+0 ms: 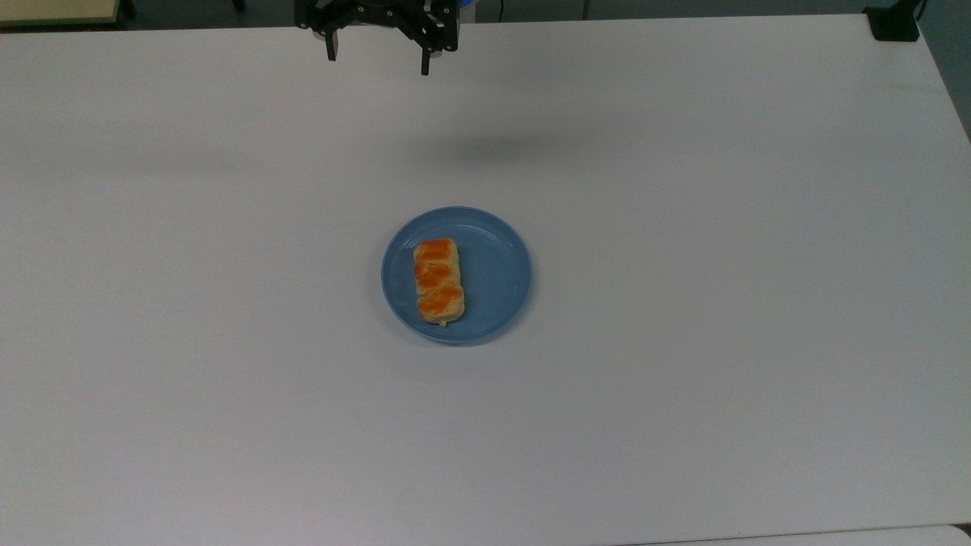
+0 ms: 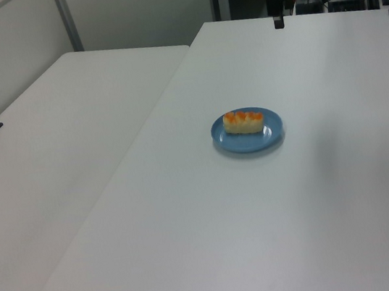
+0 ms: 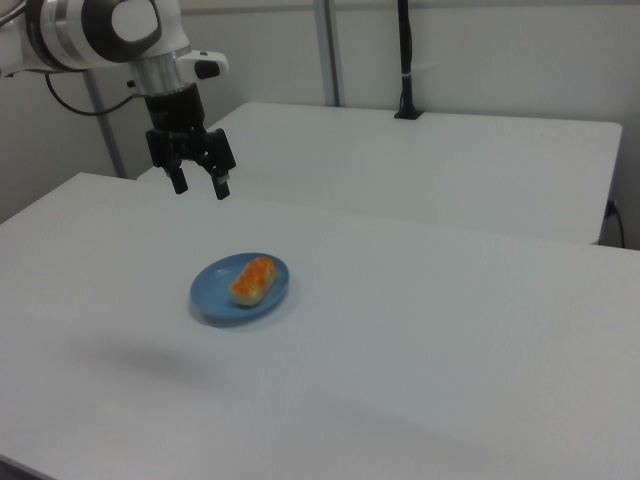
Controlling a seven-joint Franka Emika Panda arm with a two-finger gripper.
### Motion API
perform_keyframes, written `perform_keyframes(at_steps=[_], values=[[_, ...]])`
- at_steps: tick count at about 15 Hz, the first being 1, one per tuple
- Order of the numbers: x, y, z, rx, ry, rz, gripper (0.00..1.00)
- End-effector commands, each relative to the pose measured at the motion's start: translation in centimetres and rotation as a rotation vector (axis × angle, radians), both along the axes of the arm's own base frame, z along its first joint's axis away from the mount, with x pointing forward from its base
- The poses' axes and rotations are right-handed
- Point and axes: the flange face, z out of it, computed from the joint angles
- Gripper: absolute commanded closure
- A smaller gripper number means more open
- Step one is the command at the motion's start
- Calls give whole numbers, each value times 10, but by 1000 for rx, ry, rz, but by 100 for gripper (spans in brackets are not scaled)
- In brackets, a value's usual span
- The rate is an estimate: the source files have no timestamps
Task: Put the bread on the table
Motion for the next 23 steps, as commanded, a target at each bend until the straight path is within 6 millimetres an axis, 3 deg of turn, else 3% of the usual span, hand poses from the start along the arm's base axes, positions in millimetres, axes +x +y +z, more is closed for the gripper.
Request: perform_keyframes(at_steps=[1, 6, 11, 15, 18, 23], values=[[-1, -7, -2, 8, -4, 3, 0], [1, -3, -6, 10, 1, 11, 0], [26, 3, -38, 21, -9, 108, 0], [57, 8, -92, 32, -4, 168, 0], [87, 14, -158, 45, -28, 159, 0], [106, 35, -225, 42, -42, 118, 0]])
